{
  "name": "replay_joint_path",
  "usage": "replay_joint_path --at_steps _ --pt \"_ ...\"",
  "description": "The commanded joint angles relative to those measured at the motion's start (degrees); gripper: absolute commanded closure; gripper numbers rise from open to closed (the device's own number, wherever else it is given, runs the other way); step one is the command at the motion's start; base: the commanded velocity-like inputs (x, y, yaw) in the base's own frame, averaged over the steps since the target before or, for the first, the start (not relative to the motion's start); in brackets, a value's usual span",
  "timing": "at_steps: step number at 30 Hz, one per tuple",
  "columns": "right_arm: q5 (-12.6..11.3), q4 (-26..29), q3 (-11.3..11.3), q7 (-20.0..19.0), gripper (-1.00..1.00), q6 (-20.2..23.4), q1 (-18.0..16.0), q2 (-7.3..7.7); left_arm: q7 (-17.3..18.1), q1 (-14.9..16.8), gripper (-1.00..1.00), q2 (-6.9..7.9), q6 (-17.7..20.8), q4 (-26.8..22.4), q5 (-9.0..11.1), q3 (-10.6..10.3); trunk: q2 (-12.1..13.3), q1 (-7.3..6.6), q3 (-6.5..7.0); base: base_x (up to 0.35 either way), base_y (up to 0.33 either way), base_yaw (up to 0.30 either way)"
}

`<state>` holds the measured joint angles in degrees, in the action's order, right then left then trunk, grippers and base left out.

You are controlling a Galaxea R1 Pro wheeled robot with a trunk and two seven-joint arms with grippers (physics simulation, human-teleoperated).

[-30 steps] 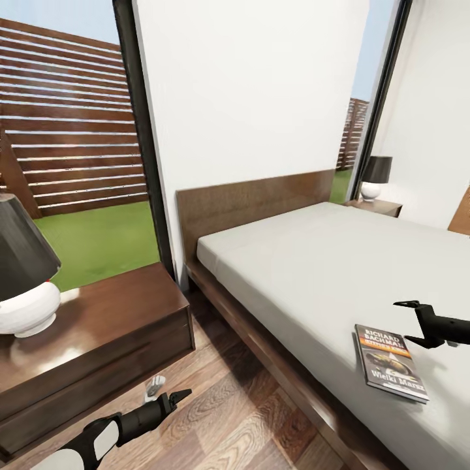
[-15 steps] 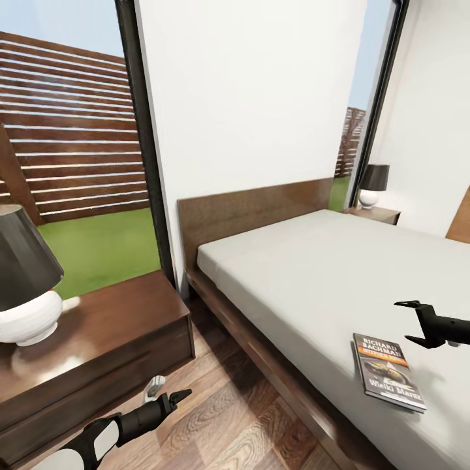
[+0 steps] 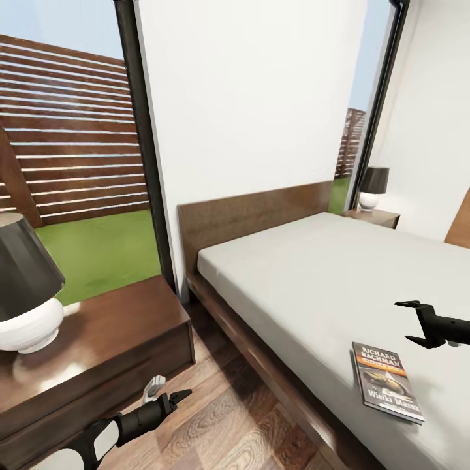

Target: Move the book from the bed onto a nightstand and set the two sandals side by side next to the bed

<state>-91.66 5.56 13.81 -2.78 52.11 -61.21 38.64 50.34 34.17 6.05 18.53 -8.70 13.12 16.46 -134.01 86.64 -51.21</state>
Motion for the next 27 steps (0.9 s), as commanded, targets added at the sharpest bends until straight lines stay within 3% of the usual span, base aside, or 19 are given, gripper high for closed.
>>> replay_joint_path --at_steps 1,9,27 --pt "-0.07 -0.01 0.52 -0.29 -1.00 0.15 -0.05 0.03 0.11 0.02 -1.00 0.02 0.55 0.00 0.45 -0.12 0.39 -0.24 0.12 0.000 0.000 0.000" --pt "-0.03 0.35 0.56 -0.30 -1.00 0.18 -0.05 0.03 0.07 0.02 -1.00 0.03 0.55 0.00 0.44 -0.12 3.60 -1.99 1.56 0.000 0.000 0.000" --pt "0.05 0.58 0.77 -0.32 -1.00 0.26 -0.05 0.18 -0.03 0.02 -1.00 0.09 0.09 0.04 0.43 -0.12 3.60 -1.99 1.56 0.000 0.000 0.000"
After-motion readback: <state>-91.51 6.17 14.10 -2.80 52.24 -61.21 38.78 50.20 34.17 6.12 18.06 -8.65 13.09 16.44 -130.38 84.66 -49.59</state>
